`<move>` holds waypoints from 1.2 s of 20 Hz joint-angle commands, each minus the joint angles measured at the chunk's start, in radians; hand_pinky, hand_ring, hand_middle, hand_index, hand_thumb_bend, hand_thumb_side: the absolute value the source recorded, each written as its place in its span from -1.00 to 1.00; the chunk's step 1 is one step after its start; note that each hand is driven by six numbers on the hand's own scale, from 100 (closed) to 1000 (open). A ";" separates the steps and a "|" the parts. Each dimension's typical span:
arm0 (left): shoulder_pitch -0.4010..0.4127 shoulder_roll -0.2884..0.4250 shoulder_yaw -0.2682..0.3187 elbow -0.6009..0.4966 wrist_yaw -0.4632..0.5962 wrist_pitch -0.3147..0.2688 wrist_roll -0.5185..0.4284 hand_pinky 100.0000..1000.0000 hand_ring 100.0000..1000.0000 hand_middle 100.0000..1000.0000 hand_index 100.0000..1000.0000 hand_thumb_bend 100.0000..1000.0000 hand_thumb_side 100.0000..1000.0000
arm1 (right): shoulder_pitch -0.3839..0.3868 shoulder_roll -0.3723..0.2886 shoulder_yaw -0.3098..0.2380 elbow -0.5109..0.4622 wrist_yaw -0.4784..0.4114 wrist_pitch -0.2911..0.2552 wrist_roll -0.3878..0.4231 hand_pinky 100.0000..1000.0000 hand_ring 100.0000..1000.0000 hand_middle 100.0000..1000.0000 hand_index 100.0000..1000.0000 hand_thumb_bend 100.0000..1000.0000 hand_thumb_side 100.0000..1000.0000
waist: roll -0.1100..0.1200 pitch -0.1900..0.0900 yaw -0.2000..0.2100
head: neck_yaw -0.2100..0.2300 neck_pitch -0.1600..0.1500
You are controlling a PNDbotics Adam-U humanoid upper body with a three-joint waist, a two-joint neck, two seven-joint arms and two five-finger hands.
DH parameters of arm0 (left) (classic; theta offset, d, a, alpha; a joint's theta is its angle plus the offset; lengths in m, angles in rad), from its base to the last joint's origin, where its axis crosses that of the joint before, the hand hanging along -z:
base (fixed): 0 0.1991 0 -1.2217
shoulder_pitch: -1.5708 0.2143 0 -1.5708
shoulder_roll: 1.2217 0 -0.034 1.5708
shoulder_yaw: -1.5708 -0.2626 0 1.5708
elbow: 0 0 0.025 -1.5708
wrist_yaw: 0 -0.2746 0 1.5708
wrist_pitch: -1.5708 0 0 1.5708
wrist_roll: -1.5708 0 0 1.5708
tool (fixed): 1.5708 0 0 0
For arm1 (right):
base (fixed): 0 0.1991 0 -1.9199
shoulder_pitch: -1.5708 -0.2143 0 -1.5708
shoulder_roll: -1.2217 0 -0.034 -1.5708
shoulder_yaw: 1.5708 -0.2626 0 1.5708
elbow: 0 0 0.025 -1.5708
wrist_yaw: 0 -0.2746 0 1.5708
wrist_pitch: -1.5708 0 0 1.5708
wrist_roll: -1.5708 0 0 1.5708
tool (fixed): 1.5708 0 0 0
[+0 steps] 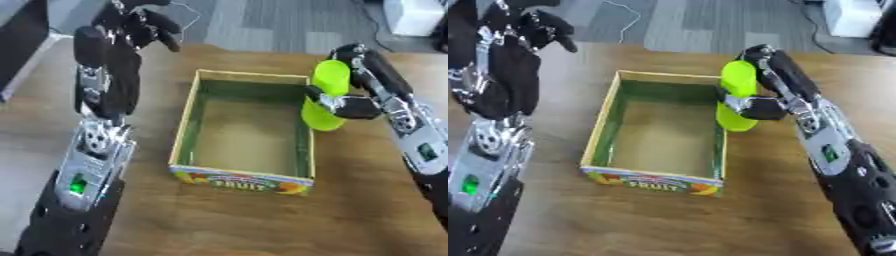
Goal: Pick up objects on the table and place them in the box.
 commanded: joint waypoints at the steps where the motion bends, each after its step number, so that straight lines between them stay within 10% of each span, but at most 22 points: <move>1: -0.012 0.021 -0.001 -0.019 0.004 0.000 -0.003 -0.34 -0.02 0.20 0.40 0.20 0.92 | -0.040 0.011 0.002 0.056 0.070 -0.030 0.001 -1.00 -1.00 -0.49 -0.21 -1.00 0.40 | -0.004 -0.017 0.007 | -0.004 -0.003; 9: -0.020 0.025 -0.008 -0.019 0.010 0.002 -0.011 -0.34 -0.02 0.20 0.40 0.20 0.92 | -0.096 0.039 -0.007 0.157 0.193 -0.077 -0.026 -1.00 -0.97 -0.46 -0.21 -1.00 0.46 | -0.018 -0.013 0.034 | -0.011 -0.003; 15: -0.029 0.027 -0.015 -0.019 0.017 0.001 -0.020 -0.34 -0.02 0.20 0.40 0.20 0.92 | -0.123 0.065 -0.012 0.209 0.275 -0.103 -0.048 -1.00 -0.52 -0.36 -0.13 -1.00 0.53 | -0.022 -0.010 0.056 | -0.021 -0.003; 20: -0.029 0.028 -0.015 -0.019 0.019 0.002 -0.022 -0.34 -0.02 0.20 0.40 0.20 0.92 | -0.134 0.067 -0.007 0.210 0.313 -0.133 -0.072 -1.00 0.04 0.14 0.44 -0.94 0.79 | -0.027 -0.014 0.056 | -0.025 -0.003; 24: -0.019 0.031 -0.012 -0.018 0.018 0.003 -0.019 -0.33 -0.02 0.20 0.40 0.20 0.92 | -0.143 0.043 0.015 0.164 0.342 -0.151 -0.058 -1.00 0.20 0.29 0.51 -0.98 0.86 | -0.034 -0.027 0.042 | -0.027 -0.003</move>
